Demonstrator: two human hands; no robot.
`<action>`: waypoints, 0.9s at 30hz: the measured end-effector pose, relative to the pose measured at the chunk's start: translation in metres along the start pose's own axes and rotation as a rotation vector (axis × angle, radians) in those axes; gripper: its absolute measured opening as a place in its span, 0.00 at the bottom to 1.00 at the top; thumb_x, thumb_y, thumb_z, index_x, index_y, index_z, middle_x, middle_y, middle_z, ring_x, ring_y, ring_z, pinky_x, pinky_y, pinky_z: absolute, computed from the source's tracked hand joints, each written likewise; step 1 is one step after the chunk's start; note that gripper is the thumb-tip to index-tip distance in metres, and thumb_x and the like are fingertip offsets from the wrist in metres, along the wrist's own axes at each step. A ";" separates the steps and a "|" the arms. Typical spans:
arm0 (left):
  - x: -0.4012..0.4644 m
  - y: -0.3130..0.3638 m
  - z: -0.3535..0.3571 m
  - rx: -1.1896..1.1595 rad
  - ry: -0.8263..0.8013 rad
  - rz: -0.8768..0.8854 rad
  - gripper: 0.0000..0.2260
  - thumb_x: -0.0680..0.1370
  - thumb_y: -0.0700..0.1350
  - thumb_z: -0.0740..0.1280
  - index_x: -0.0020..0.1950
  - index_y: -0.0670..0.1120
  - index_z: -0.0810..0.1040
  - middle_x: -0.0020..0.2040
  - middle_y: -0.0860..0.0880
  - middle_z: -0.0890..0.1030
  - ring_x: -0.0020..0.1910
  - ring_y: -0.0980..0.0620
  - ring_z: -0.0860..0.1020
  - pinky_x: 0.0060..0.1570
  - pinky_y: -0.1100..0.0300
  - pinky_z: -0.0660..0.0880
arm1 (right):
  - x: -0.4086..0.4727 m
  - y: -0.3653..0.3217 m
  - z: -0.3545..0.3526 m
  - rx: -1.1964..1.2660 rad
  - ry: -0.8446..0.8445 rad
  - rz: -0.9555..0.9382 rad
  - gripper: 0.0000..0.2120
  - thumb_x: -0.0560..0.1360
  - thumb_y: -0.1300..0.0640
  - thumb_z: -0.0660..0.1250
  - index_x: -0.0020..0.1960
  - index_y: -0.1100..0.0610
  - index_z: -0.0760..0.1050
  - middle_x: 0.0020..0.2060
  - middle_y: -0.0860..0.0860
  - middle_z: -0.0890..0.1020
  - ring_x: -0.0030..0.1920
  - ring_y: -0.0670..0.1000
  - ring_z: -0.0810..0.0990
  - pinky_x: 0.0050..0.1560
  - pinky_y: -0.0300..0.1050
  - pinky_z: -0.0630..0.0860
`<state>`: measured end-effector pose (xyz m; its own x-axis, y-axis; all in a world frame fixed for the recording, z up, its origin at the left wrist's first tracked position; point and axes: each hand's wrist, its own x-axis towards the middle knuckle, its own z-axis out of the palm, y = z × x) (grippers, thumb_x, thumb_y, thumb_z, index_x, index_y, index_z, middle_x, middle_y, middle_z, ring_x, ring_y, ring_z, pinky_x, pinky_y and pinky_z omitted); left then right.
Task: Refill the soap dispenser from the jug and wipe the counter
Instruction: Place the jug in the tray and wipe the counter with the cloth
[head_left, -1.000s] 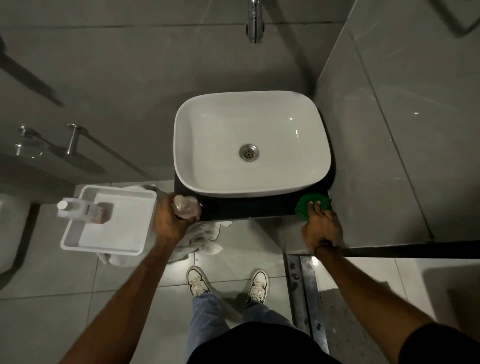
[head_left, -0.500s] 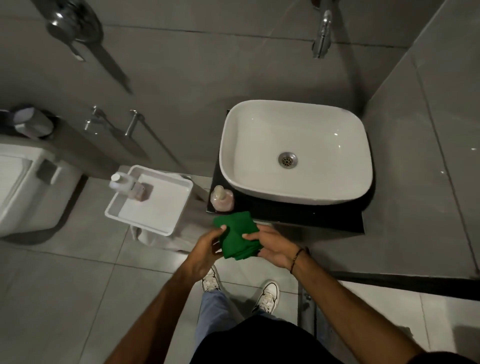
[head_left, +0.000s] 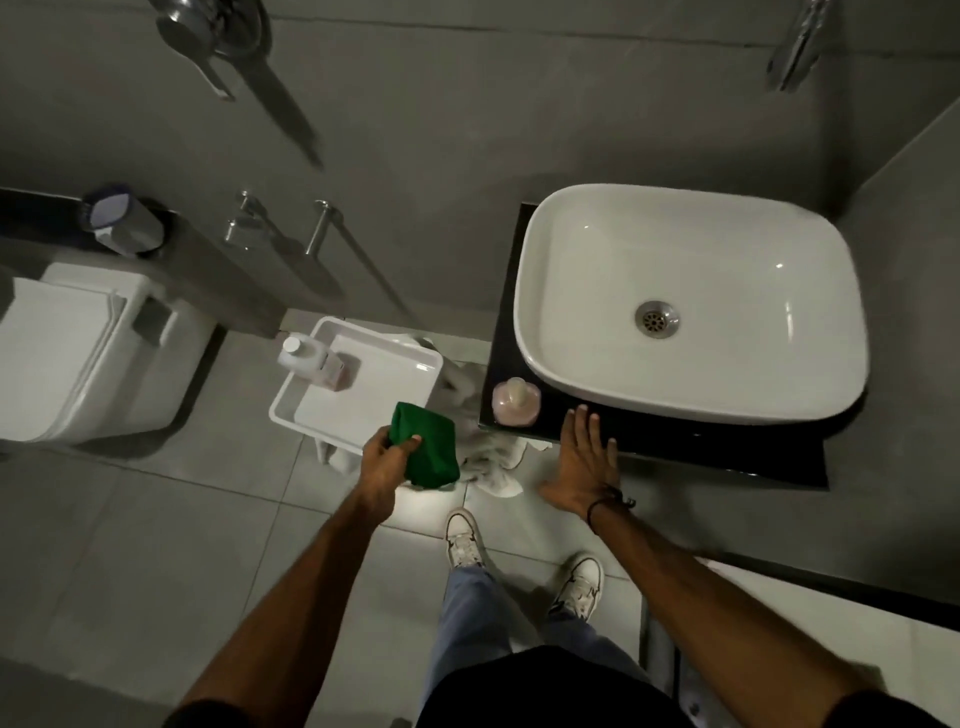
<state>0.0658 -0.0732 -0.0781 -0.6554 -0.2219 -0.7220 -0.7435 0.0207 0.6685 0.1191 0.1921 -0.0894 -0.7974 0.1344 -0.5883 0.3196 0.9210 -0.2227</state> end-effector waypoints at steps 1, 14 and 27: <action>0.013 0.007 -0.008 0.021 0.011 0.000 0.17 0.82 0.35 0.66 0.71 0.38 0.73 0.68 0.36 0.78 0.67 0.35 0.77 0.66 0.36 0.76 | 0.002 -0.004 0.007 -0.042 -0.003 0.012 0.61 0.67 0.40 0.74 0.81 0.60 0.35 0.81 0.57 0.36 0.81 0.59 0.36 0.79 0.63 0.43; 0.210 0.036 -0.042 0.295 -0.110 -0.139 0.18 0.82 0.32 0.61 0.72 0.35 0.71 0.69 0.33 0.77 0.68 0.33 0.76 0.69 0.37 0.74 | 0.015 -0.009 0.050 -0.235 0.161 0.143 0.62 0.68 0.40 0.75 0.80 0.61 0.34 0.81 0.61 0.38 0.81 0.62 0.37 0.79 0.67 0.44; 0.164 0.032 -0.043 1.111 -0.043 0.428 0.21 0.83 0.43 0.65 0.72 0.35 0.68 0.72 0.33 0.70 0.71 0.33 0.71 0.70 0.42 0.72 | 0.008 -0.019 0.035 -0.223 0.104 0.179 0.61 0.70 0.38 0.72 0.80 0.62 0.32 0.79 0.61 0.33 0.80 0.62 0.32 0.79 0.66 0.43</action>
<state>-0.0598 -0.1504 -0.1679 -0.8664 0.0411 -0.4976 -0.1577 0.9231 0.3508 0.1248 0.1632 -0.1172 -0.7904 0.3279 -0.5174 0.3488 0.9353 0.0599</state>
